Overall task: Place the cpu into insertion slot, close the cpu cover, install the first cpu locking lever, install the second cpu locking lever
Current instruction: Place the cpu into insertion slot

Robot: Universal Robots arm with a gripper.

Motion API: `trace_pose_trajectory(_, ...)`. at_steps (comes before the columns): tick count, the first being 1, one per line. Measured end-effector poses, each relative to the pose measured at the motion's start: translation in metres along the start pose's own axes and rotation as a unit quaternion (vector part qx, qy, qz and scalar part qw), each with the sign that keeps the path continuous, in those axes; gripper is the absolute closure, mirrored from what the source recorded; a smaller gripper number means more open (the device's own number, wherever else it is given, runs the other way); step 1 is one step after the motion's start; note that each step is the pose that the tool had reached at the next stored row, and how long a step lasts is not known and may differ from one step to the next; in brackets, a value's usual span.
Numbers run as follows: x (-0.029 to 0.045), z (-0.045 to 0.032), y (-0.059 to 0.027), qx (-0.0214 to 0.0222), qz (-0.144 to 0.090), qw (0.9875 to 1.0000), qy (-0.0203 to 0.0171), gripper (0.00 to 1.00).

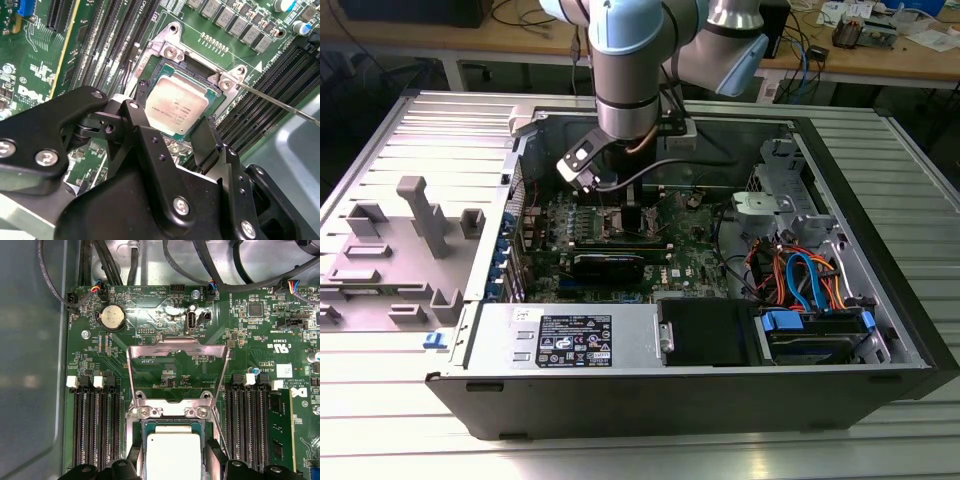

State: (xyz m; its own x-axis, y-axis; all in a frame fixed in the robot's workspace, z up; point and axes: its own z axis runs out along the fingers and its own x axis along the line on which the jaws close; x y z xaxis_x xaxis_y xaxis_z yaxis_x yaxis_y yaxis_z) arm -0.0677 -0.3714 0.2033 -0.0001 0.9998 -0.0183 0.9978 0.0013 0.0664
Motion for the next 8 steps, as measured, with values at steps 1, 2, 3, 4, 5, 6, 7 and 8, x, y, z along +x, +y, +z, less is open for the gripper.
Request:
trace_pose_trajectory(1,0.0,-0.0012,0.0001,0.0,0.0,1.0,0.0,0.39)
trace_pose_trajectory(2,0.0,-0.0024,0.0002,0.0,0.0,1.0,-0.0001,0.39)
trace_pose_trajectory(3,-0.0001,-0.0038,0.0002,0.0,0.0,1.0,-0.0002,0.39)
trace_pose_trajectory(4,-0.0001,-0.0052,0.0004,0.0,0.0,1.0,-0.0003,0.39)
trace_pose_trajectory(5,-0.0001,-0.0073,0.0005,0.0,0.0,1.0,-0.0009,0.39)
trace_pose_trajectory(6,-0.0002,-0.0089,0.0006,0.0,0.0,1.0,-0.0014,0.39)
trace_pose_trajectory(7,-0.0002,-0.0116,0.001,0.0,0.0,1.0,-0.0022,0.39)
trace_pose_trajectory(8,-0.0003,-0.0137,0.0016,0.0001,0.0,1.0,-0.0025,0.4)
